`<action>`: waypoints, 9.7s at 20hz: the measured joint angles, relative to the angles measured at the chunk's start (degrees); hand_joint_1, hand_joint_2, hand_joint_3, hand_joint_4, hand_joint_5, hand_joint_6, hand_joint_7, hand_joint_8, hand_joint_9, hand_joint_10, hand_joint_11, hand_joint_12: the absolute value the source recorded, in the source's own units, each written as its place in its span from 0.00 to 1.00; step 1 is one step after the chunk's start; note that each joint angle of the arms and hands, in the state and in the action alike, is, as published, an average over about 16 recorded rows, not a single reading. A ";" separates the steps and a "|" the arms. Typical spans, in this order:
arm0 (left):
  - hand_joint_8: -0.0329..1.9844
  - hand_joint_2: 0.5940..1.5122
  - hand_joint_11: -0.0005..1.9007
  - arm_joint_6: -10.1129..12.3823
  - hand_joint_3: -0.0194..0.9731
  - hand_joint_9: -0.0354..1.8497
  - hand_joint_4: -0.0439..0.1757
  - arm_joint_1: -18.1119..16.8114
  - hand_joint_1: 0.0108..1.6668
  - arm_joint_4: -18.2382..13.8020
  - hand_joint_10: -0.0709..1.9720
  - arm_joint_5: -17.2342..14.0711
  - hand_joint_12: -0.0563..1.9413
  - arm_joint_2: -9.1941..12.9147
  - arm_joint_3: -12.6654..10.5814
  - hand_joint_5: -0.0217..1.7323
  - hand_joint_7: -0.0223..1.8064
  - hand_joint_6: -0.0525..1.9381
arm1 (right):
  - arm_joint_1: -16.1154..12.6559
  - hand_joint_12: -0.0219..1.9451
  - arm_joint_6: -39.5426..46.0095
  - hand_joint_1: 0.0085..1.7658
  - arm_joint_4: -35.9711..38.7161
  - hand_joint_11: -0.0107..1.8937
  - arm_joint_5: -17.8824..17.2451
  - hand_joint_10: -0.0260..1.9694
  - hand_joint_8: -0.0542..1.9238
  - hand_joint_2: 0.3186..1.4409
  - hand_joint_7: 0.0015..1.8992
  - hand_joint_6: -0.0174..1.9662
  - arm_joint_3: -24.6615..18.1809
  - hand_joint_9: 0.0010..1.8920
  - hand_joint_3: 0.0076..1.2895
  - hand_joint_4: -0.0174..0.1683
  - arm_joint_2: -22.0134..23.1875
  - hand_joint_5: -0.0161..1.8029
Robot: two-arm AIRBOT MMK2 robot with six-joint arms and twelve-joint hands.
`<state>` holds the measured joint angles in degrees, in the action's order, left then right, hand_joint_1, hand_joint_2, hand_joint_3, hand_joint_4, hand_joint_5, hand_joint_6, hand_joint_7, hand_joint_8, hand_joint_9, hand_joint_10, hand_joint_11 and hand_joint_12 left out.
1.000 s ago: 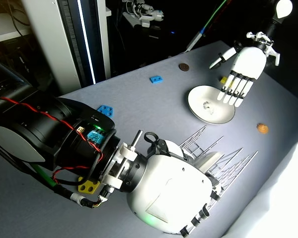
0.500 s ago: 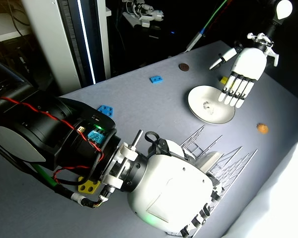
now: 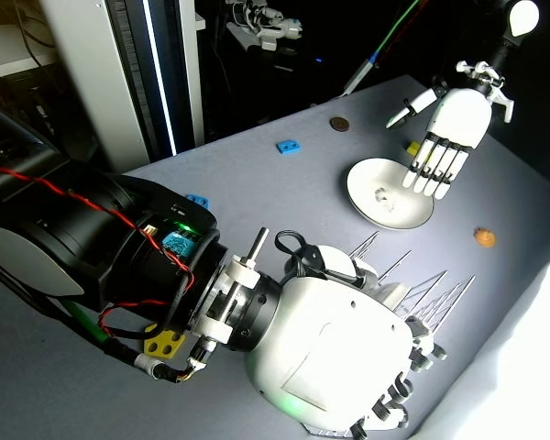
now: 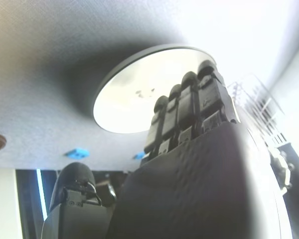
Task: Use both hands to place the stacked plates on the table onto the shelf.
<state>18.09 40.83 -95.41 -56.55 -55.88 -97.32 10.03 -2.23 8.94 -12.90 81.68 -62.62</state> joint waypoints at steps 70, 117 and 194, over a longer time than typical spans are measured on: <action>0.01 0.57 0.02 1.41 0.04 0.00 0.16 13.47 0.00 8.74 0.01 1.79 0.04 -3.12 -3.88 0.01 0.01 0.01 | 11.34 0.01 -83.44 0.79 -18.35 0.02 -7.42 0.01 0.03 0.69 0.01 0.02 -3.97 0.01 0.00 0.10 -32.19 0.02; 0.01 0.56 0.01 4.44 0.04 0.03 0.20 -5.76 0.00 3.21 0.04 -0.27 0.03 -1.26 -2.37 0.02 0.02 0.03 | 11.63 0.71 -82.49 0.72 -24.72 0.37 -14.35 0.60 0.49 0.61 0.50 0.53 -7.03 0.48 0.00 0.08 -30.12 0.47; 0.01 0.57 0.01 4.13 0.04 0.03 0.20 -3.39 0.00 0.58 0.04 1.66 0.03 -1.11 -1.91 0.02 0.02 0.03 | -12.11 0.72 -108.49 0.77 -100.79 0.37 -13.87 0.60 0.50 0.64 0.52 0.49 -31.51 0.47 0.00 0.05 5.60 0.50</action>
<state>22.22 37.43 -94.83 -54.90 -56.99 -99.23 -2.08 -110.72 -91.86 -26.77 50.17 -57.02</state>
